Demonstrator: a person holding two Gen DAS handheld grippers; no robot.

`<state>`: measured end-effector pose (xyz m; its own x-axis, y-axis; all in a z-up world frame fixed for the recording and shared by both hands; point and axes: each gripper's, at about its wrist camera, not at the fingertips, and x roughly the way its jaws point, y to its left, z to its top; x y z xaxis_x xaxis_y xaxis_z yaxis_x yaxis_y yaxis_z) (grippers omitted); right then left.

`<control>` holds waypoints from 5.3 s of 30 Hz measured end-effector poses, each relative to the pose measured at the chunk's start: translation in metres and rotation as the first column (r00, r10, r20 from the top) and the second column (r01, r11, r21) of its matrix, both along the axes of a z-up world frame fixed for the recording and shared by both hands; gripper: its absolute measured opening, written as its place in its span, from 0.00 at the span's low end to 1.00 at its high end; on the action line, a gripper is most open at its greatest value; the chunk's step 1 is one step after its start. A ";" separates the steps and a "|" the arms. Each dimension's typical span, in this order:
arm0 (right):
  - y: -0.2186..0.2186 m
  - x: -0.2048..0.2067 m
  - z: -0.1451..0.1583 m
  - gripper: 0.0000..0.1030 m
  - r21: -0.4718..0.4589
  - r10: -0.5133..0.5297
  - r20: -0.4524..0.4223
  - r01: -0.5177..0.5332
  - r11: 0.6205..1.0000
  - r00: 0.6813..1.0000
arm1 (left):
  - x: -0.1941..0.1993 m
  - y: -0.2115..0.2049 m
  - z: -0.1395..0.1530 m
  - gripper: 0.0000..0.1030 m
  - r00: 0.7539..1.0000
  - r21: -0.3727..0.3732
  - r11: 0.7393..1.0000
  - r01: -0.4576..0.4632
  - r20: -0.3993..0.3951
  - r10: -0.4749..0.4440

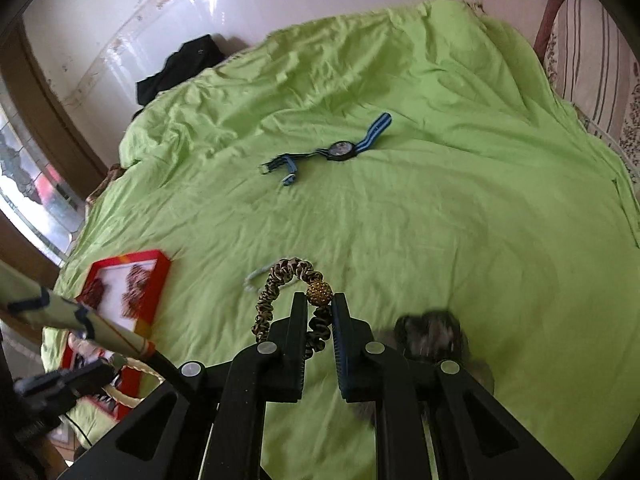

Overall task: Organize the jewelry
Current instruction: 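Grasp the pearl bracelet with the left tool while the right tool grasps the leopard-print bracelet, then carry both bracelets into the tray and open both tools, then withdraw both open tools from the tray toward the sheet, then grasp the grey sheer scrunchie with the right tool while the left tool grasps the white bead bracelet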

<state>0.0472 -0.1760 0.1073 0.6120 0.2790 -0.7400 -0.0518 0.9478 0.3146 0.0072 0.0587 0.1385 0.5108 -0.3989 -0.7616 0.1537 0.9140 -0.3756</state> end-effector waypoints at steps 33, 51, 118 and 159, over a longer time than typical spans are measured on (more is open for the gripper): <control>0.269 0.011 -0.015 0.13 0.056 0.408 -0.060 -0.405 0.912 0.911 | 0.102 0.192 -0.031 0.09 0.980 0.285 0.946 -0.152 -0.081 0.181; 0.313 0.058 -0.057 0.16 -0.013 0.390 -0.118 -0.394 0.919 0.913 | 0.119 0.248 -0.062 0.09 0.949 0.218 0.938 -0.271 -0.101 0.298; -0.024 -0.152 -0.047 0.62 -0.078 -0.134 -0.020 0.132 0.988 0.991 | -0.094 -0.038 0.004 0.90 0.979 0.490 0.858 -0.153 0.195 0.063; -0.037 -0.029 -0.063 0.21 -0.004 -0.102 0.005 0.102 0.995 0.995 | 0.143 -0.109 -0.093 0.05 0.997 0.287 0.956 0.059 -0.065 -0.042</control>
